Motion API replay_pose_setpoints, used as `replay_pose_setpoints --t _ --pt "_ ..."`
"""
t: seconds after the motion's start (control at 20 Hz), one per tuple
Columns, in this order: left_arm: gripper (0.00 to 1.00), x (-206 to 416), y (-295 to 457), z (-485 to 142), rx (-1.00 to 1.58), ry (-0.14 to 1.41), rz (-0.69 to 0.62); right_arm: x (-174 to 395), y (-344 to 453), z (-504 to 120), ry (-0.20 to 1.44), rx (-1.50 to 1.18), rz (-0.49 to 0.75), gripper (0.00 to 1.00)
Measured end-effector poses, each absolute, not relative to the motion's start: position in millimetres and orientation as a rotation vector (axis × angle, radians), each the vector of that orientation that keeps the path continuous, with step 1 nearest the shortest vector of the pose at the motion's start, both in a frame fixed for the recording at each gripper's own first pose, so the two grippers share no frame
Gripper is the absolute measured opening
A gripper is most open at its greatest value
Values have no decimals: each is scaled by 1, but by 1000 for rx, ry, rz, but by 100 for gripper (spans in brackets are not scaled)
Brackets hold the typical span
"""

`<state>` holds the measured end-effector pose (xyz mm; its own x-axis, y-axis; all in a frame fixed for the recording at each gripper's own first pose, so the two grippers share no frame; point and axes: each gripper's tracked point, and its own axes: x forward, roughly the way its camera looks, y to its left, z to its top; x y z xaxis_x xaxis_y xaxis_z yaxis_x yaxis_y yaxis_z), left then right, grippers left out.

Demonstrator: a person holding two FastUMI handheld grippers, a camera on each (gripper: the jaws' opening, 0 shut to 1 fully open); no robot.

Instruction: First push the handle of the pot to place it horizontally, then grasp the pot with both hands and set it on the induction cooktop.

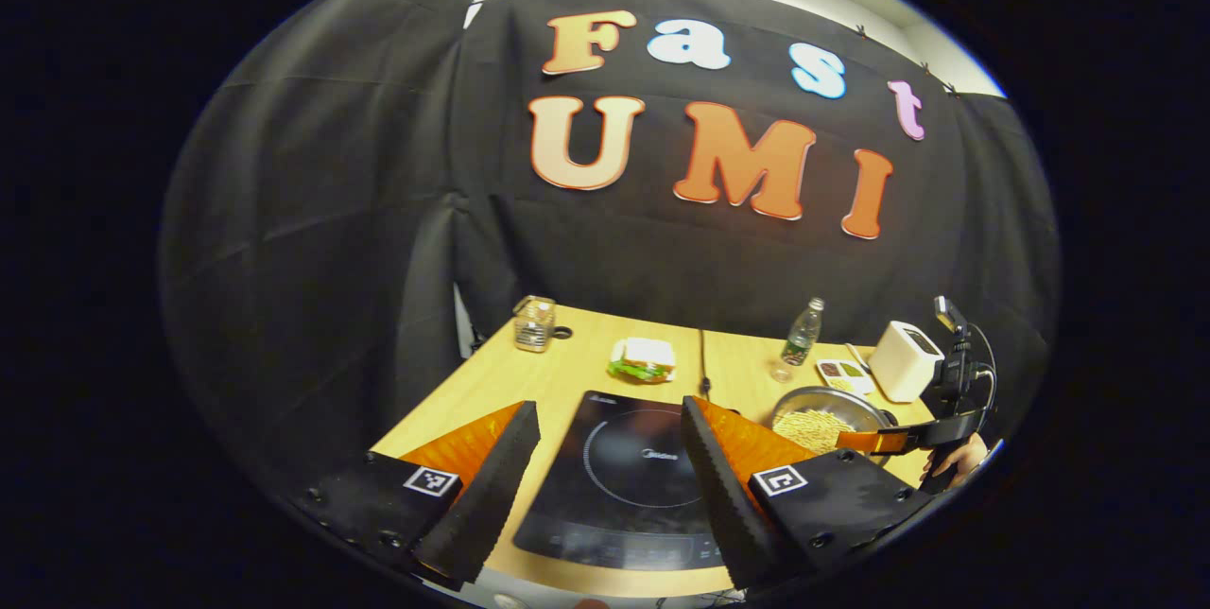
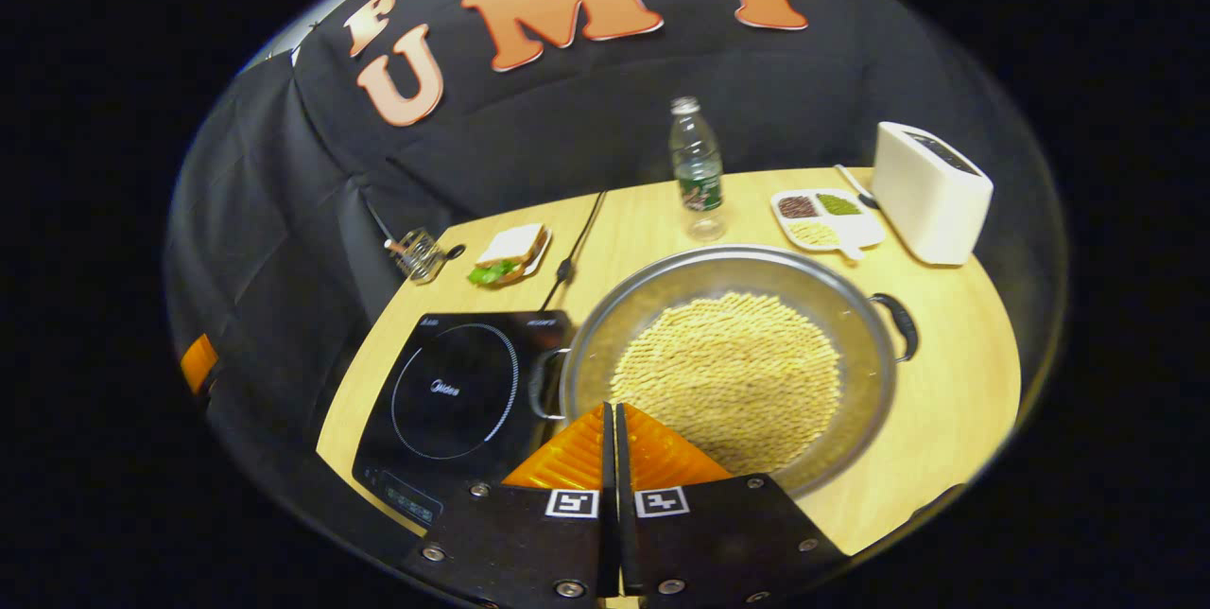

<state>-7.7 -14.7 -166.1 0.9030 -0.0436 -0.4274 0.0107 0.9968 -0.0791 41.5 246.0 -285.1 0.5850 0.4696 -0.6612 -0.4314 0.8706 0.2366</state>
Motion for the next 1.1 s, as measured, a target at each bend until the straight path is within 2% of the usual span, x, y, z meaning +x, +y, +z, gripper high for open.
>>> replay_pose_setpoints --t 0.05,0.1,0.3,0.4,0.6,0.65,0.7,0.8,1.1 --pt "98 -3 -32 -173 -82 456 -61 46 230 -278 769 51 506 4" --pt "98 3 -47 -180 -90 470 -92 51 213 -274 753 44 483 15" --pt "98 23 -110 -209 -103 528 -212 67 164 -270 717 36 396 26" --pt "98 34 -135 -223 -81 545 -255 73 147 -274 714 38 360 46" --pt "98 41 -182 -265 -69 640 -335 95 116 -280 701 21 282 74" --pt "98 45 -191 -277 -70 664 -351 100 111 -282 696 9 274 78" --pt "98 48 -198 -288 -71 690 -360 104 106 -284 692 -9 267 88" --pt "98 52 -209 -311 -59 751 -368 118 95 -292 686 -59 249 94" --pt "99 76 -227 -375 -25 907 -358 164 92 -329 723 -109 237 95"
